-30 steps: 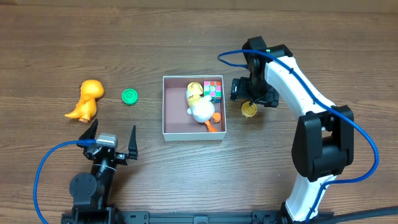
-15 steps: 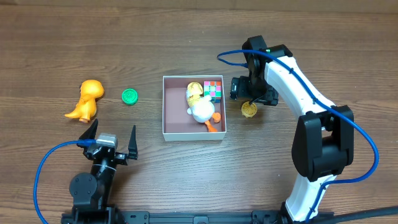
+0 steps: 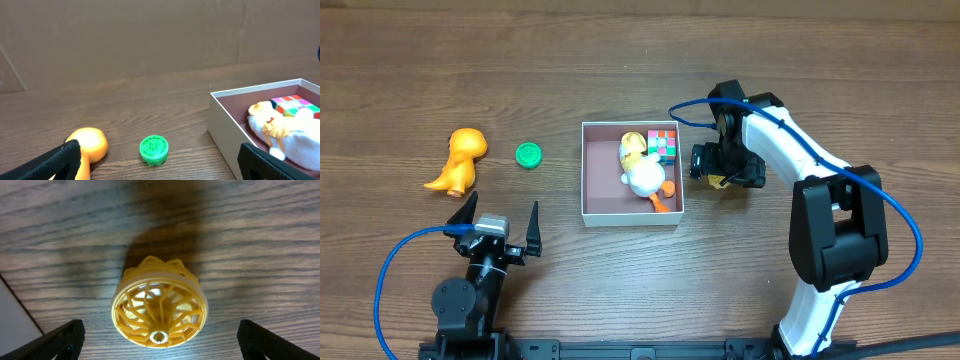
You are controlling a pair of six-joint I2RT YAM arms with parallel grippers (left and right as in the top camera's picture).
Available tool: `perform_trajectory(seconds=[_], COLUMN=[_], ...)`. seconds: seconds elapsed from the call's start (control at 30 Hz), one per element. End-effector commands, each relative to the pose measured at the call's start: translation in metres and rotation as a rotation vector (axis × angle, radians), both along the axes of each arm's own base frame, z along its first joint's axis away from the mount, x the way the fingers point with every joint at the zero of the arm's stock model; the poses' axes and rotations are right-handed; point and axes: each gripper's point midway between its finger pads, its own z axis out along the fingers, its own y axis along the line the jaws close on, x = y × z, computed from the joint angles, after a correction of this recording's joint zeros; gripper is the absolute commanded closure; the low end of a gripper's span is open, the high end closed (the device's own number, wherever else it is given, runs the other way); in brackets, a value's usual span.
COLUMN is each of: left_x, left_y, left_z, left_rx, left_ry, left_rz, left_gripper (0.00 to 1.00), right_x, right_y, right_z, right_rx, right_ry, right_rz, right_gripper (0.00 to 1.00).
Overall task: Pack container
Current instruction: 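Close the right gripper on the yellow lattice object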
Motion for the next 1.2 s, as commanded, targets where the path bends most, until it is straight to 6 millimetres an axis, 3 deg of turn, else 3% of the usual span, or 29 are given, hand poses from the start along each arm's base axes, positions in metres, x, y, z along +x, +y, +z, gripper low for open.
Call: perform_trajectory(seconds=[0.0, 0.6, 1.17], left_x=[0.0, 0.0, 0.0], left_y=[0.002, 0.002, 0.002], left_z=[0.001, 0.001, 0.001], left_rx=[0.009, 0.009, 0.009], left_ry=[-0.007, -0.007, -0.007], left_rz=[0.01, 0.01, 0.01], left_gripper=[0.0, 0.0, 0.0], right_x=[0.004, 0.022, 0.011], right_y=[0.003, 0.009, 0.0], right_z=[0.002, 0.002, -0.008], right_rx=[0.015, 0.042, 0.0], right_ry=[-0.02, -0.091, -0.062], right_rz=[0.015, 0.06, 0.068], right_gripper=[0.0, 0.0, 0.0])
